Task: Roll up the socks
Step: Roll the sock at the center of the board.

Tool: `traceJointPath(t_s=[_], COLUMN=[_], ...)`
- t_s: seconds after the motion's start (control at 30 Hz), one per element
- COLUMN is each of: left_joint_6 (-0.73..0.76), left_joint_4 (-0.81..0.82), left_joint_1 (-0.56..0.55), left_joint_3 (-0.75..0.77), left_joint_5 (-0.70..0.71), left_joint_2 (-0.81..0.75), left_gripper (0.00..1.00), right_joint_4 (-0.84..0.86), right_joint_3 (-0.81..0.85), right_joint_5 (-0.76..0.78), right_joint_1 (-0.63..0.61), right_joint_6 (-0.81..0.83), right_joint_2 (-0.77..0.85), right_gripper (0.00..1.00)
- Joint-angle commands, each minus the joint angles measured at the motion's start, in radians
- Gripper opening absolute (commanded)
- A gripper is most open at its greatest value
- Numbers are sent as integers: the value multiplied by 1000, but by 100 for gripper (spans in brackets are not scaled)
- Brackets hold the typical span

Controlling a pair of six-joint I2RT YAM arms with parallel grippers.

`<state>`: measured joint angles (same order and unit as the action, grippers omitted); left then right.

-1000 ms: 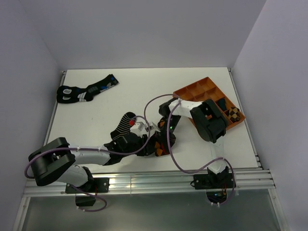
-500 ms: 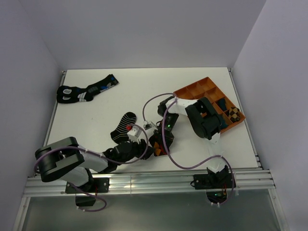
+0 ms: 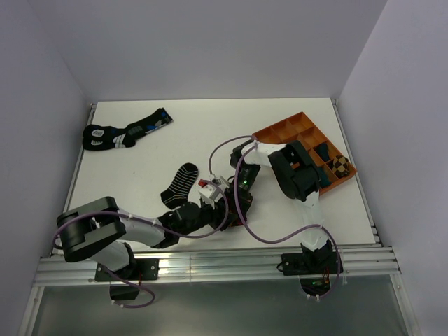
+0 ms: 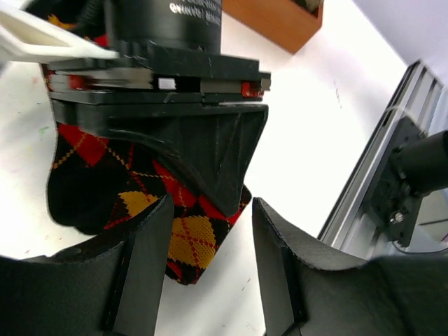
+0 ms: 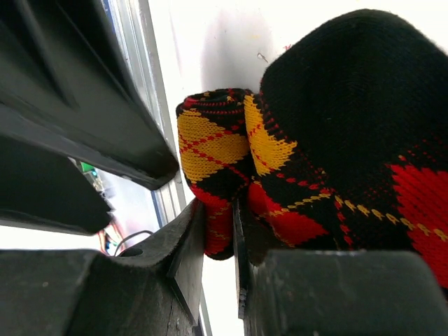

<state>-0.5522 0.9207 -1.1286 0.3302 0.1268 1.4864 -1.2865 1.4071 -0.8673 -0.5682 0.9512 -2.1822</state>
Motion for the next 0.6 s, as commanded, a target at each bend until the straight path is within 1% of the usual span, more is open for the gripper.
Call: traceJointPath(t_s=[0.0, 0.17, 0.27, 0.5, 0.57], left_joint_6=[67, 81, 67, 52, 43], left_joint_4=[-33, -29, 9, 13, 12], left_joint_1=[-7, -7, 6, 10, 12], left_joint_3=[47, 50, 37, 50, 50], left_joint_5=[-55, -56, -87, -118, -118], left_joint_2=[37, 74, 101, 166, 175], left_gripper=[54, 54, 55, 55, 53], right_joint_4=[7, -5, -8, -7, -1], right_joint_3=[38, 50, 50, 41, 38], right_joint_5=[5, 2, 2, 5, 4], right_joint_1=[10, 11, 13, 13, 14], right_joint_6=[-12, -11, -12, -9, -12], right_joint_2=[-21, -28, -30, -30, -28], right_gripper=[18, 18, 18, 17, 18])
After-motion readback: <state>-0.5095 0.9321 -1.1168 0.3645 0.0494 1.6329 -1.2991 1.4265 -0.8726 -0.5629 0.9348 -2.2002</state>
